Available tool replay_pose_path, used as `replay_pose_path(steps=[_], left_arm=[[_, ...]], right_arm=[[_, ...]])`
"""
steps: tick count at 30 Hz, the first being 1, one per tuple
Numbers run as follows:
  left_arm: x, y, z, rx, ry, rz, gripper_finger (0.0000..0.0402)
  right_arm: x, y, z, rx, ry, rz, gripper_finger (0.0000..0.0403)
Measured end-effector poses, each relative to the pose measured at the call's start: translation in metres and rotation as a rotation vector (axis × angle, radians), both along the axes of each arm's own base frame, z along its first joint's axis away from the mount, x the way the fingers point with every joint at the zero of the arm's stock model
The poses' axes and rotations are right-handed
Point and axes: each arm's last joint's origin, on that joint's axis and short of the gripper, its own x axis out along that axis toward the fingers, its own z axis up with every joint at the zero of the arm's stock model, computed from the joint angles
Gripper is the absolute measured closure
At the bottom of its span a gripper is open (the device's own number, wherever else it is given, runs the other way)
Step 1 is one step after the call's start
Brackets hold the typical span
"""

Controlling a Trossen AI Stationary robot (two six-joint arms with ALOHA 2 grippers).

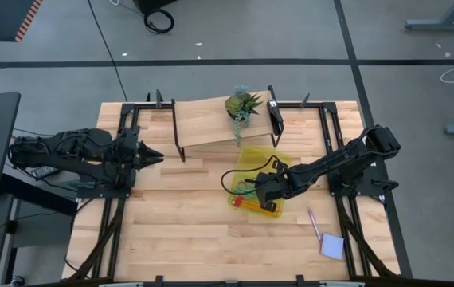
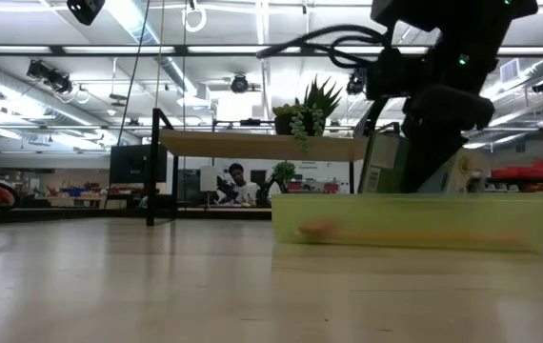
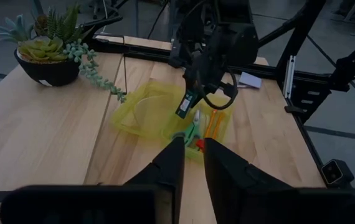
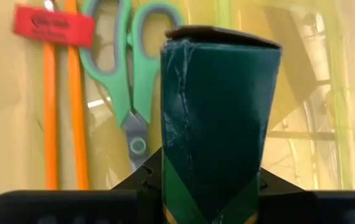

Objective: Pack school essentials
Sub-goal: Put the yellow crayon box into the yellow supply box, then put the pink pen into the yellow supply box

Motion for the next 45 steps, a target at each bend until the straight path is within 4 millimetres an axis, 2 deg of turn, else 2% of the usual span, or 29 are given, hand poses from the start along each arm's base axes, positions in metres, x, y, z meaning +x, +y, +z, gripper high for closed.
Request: replay_pose_path(steps=[10,19,24,28,36,45], left_arm=[[0.000,0.000,0.000,0.005,0.000,-0.002,0.0333],[0.000,0.000,0.000,0.006,0.002,-0.002,0.0335],[0.000,0.000,-0.001,0.006,0.007,-0.002,0.0330],[0.000,0.000,-0.001,0.002,0.006,0.000,0.0329],[0.000,0.000,-0.001,0.002,0.006,-0.001,0.0334],[0.000,0.000,-0.001,0.003,0.006,-0.001,0.0327]], right_arm=[[0.000,-0.009,-0.004,-0.004,0.010,-0.009,0.0297],[0.000,-0.011,-0.004,0.008,0.024,0.015,0.0229],[0.000,-0.010,-0.005,0.042,0.033,0.025,0.0207],[0.000,-0.009,-0.005,0.072,0.041,0.033,0.0205],[0.008,-0.006,0.008,0.079,0.018,0.070,0.0205],[0.011,0.008,0.011,0.228,-0.014,0.144,0.0205]])
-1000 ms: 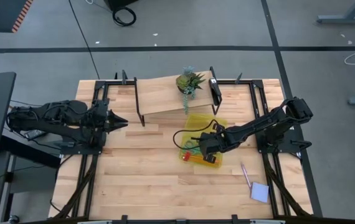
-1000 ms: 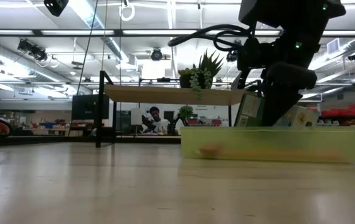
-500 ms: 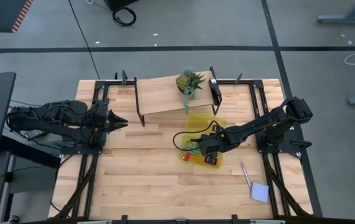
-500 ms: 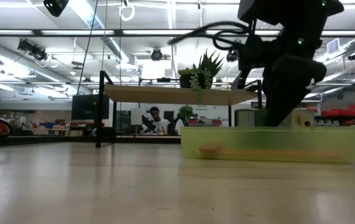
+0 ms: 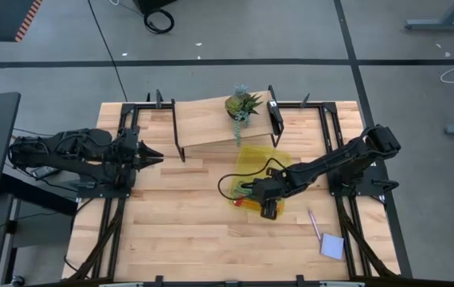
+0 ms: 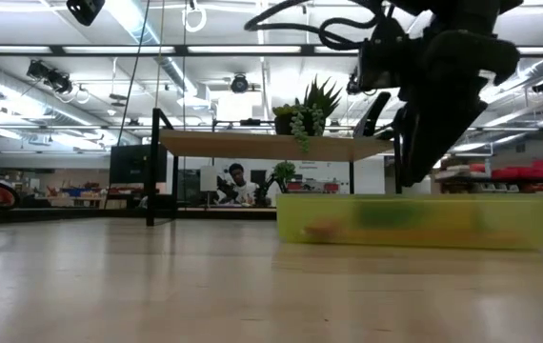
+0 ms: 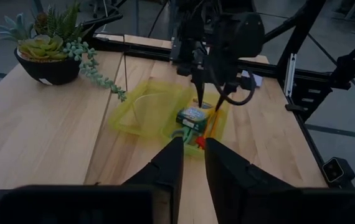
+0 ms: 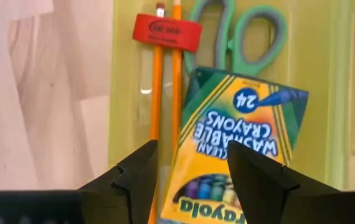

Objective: Pack school essentials
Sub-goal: Put the pink pen into the yellow supply box

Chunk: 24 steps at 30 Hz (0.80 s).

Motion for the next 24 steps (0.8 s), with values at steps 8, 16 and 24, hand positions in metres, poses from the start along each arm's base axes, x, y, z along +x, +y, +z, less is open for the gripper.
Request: replay_pose_path(steps=[8,16,24], left_arm=[[0.000,0.000,0.000,-0.001,0.002,0.000,0.0328],[0.000,0.000,-0.001,0.000,0.010,-0.008,0.0326],[-0.001,0.000,-0.003,0.003,0.029,-0.008,0.0327]], right_arm=[[-0.007,0.002,0.016,0.046,-0.043,-0.066,0.0205],[-0.040,0.012,0.041,0.067,-0.056,-0.170,0.0205],[-0.078,0.018,0.038,0.162,0.060,-0.404,0.0205]])
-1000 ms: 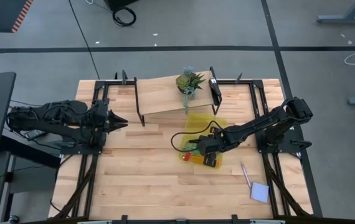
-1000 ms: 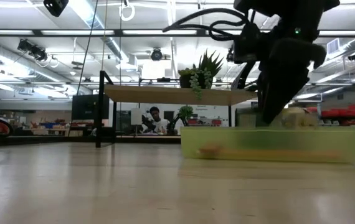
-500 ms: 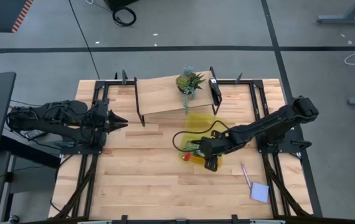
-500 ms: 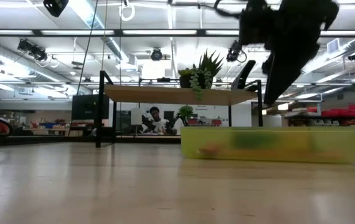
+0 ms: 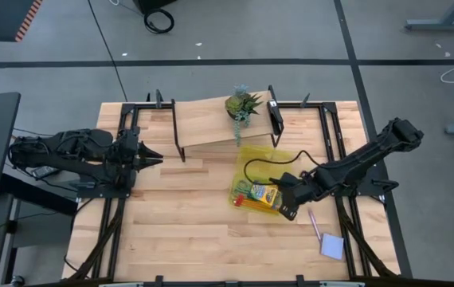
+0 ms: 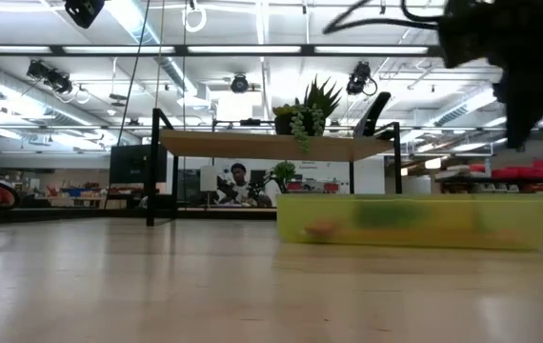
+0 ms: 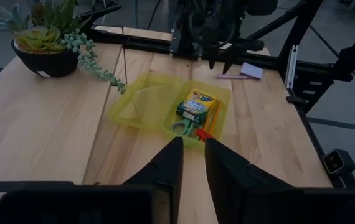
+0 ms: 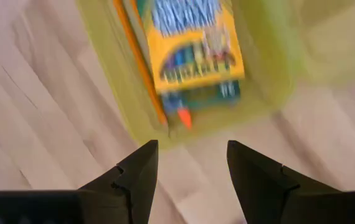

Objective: Pack school essentials
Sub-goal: Put the pink pen into the yellow supply box

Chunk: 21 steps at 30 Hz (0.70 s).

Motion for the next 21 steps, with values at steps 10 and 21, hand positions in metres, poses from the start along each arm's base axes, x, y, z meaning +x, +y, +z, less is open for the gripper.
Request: replay_pose_path(steps=[10,21], left_arm=[[0.000,0.000,0.000,-0.003,0.000,0.001,0.0331],[0.000,0.000,0.000,0.001,0.000,0.013,0.0330]], right_arm=[[-0.034,0.011,-0.036,0.110,0.188,-0.160,0.0205],[-0.054,0.012,-0.061,0.154,0.315,-0.274,0.0205]])
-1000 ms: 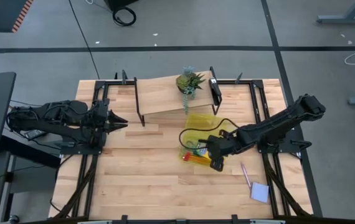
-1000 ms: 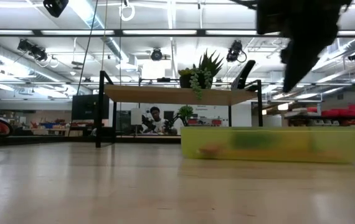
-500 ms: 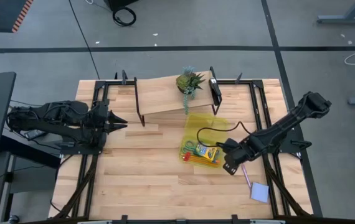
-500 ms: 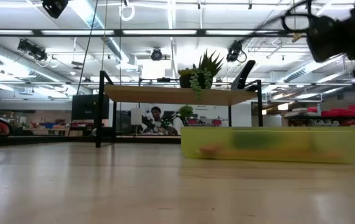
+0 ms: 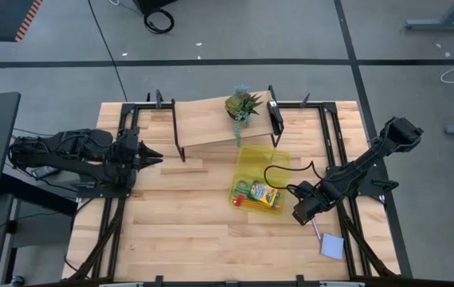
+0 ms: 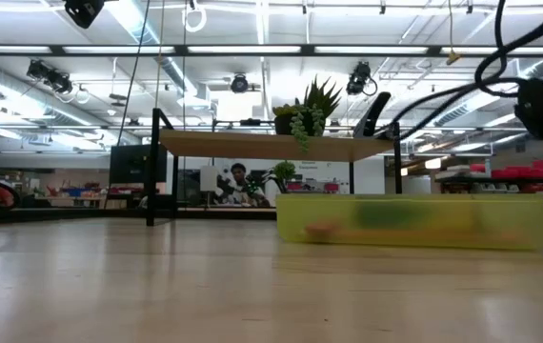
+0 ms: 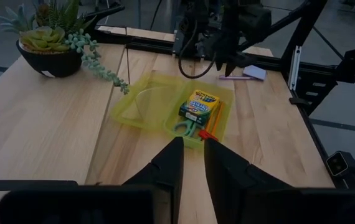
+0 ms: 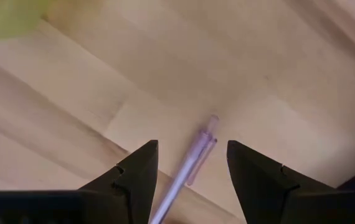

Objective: Pack school essentials
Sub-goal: Put the pink pen into the yellow supply box

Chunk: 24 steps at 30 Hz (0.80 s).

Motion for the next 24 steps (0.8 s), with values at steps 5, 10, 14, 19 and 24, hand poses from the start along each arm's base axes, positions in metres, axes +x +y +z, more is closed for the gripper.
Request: replay_pose_path(steps=[5,10,14,19,24], left_arm=[[0.000,0.000,0.000,0.001,0.000,0.001,0.0331],[0.000,0.000,0.000,-0.005,0.000,0.005,0.0337],[0.000,0.000,0.000,-0.005,0.002,0.005,0.0336],[0.000,0.000,-0.001,-0.008,0.006,0.007,0.0331],[0.000,0.000,-0.002,-0.014,0.018,0.010,0.0336]], right_arm=[[-0.004,-0.001,-0.010,0.029,0.014,-0.018,0.0207],[-0.008,-0.003,-0.018,0.049,0.030,-0.037,0.0224],[-0.011,-0.005,-0.023,0.043,0.046,-0.038,0.0235],[-0.012,-0.006,-0.023,0.039,0.045,-0.032,0.0237],[-0.011,-0.006,-0.023,0.039,0.041,-0.033,0.0238]])
